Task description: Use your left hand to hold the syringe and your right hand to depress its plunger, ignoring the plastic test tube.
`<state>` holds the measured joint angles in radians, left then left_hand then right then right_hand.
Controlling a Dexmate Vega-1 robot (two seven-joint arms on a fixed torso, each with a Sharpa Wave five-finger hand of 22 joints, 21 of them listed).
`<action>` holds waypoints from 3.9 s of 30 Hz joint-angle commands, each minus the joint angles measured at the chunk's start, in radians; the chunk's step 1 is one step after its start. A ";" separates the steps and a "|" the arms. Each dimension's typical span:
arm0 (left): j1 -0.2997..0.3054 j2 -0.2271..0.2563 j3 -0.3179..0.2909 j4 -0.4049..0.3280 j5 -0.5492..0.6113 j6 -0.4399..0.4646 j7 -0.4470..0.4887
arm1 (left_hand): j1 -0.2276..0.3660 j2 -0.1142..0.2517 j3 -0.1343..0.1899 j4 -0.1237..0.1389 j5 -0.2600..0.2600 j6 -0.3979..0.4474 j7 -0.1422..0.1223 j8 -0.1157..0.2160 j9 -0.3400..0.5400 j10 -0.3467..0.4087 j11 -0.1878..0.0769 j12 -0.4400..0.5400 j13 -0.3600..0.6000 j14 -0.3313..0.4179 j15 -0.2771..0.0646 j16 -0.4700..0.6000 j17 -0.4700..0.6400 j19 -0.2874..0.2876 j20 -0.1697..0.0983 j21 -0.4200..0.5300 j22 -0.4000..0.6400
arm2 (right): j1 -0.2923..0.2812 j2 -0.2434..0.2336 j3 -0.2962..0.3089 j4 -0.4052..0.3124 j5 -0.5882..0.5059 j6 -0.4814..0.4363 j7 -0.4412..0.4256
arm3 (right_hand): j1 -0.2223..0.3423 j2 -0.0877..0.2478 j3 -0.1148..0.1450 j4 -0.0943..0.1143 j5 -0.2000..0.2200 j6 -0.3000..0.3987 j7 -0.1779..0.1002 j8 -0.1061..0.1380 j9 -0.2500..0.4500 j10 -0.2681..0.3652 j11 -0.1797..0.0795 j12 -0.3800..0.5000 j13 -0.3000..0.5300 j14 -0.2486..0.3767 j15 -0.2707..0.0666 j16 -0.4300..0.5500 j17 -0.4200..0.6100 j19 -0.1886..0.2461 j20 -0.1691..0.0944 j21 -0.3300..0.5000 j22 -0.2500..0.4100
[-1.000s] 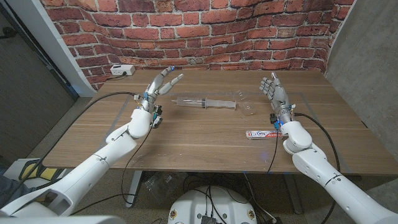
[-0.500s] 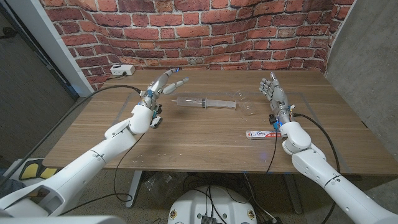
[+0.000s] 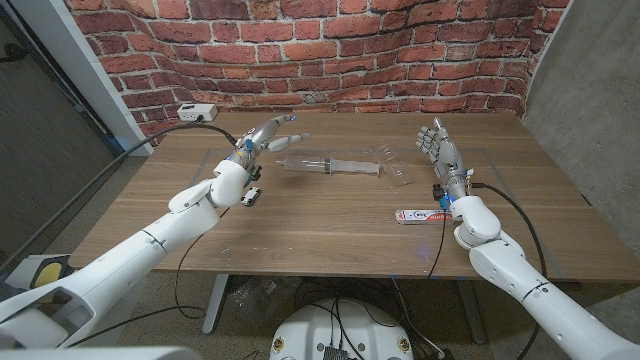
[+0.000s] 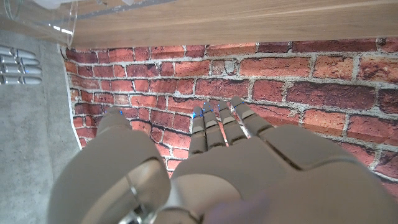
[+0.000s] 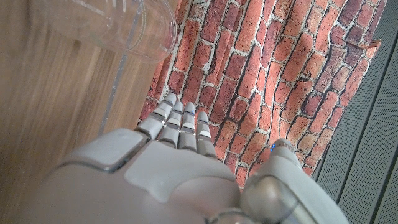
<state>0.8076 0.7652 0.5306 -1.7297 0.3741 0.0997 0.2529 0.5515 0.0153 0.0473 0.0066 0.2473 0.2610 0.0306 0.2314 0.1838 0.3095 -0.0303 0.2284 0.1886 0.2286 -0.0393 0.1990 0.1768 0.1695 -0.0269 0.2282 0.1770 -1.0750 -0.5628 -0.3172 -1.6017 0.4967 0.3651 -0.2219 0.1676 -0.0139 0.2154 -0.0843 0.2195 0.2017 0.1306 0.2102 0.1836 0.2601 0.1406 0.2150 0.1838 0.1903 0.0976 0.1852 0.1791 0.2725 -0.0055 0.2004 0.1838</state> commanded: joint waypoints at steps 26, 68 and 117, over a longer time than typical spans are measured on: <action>-0.149 0.073 0.137 -0.073 0.236 0.172 -0.303 | 0.135 -0.074 -0.007 -0.098 -0.007 0.042 -0.049 -0.007 0.008 0.061 -0.068 -0.006 0.005 0.076 -0.046 0.001 0.003 0.103 -0.015 0.007 0.003 | -0.014 -0.005 0.000 -0.036 0.003 -0.029 -0.018 | 0.037 0.018 0.020 -0.016 -0.011 0.007 -0.001 -0.006 0.006 0.009 0.000 0.004 0.002 0.014 -0.001 0.001 0.003 0.008 0.006 0.009 0.002; -0.438 -0.044 0.299 0.122 0.394 0.066 -0.710 | 0.197 -0.047 0.007 -0.115 0.007 0.055 -0.049 -0.017 0.010 0.082 -0.073 -0.015 0.008 0.141 -0.059 0.004 0.007 0.175 -0.024 0.020 0.008 | -0.001 -0.014 -0.007 -0.050 0.020 -0.074 -0.012 | 0.053 0.024 0.023 -0.027 -0.024 0.005 0.003 -0.011 0.006 0.014 -0.002 0.003 0.002 0.025 -0.003 0.003 0.003 0.028 -0.003 0.015 0.002; -0.465 -0.159 0.400 0.316 0.437 0.040 -0.590 | 0.226 -0.018 0.013 -0.115 0.007 0.043 -0.055 -0.022 0.012 0.071 -0.078 -0.021 0.010 0.167 -0.053 0.003 0.010 0.227 0.016 0.035 0.015 | -0.016 -0.013 0.000 -0.039 0.028 -0.065 -0.017 | 0.058 0.027 0.023 -0.030 -0.030 0.007 0.003 -0.012 0.006 0.011 0.000 0.000 0.002 0.021 -0.001 0.000 0.004 0.022 0.001 0.011 0.002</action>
<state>0.3241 0.6194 0.9193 -1.4308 0.7888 0.1300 -0.3829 0.7724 -0.0084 0.0571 -0.1050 0.2476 0.2914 -0.0214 0.2030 0.1932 0.3699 -0.1089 0.1974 0.1930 0.3844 -0.0448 0.1953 0.1840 0.3863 -0.0111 0.2592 0.1886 -1.0800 -0.5719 -0.3212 -1.6329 0.5228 0.2974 -0.2361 0.2122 0.0149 0.2374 -0.1118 0.1923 0.2054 0.1268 0.1993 0.1884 0.2637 0.1370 0.2150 0.1837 0.2061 0.0932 0.1852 0.1790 0.2923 -0.0106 0.2082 0.1836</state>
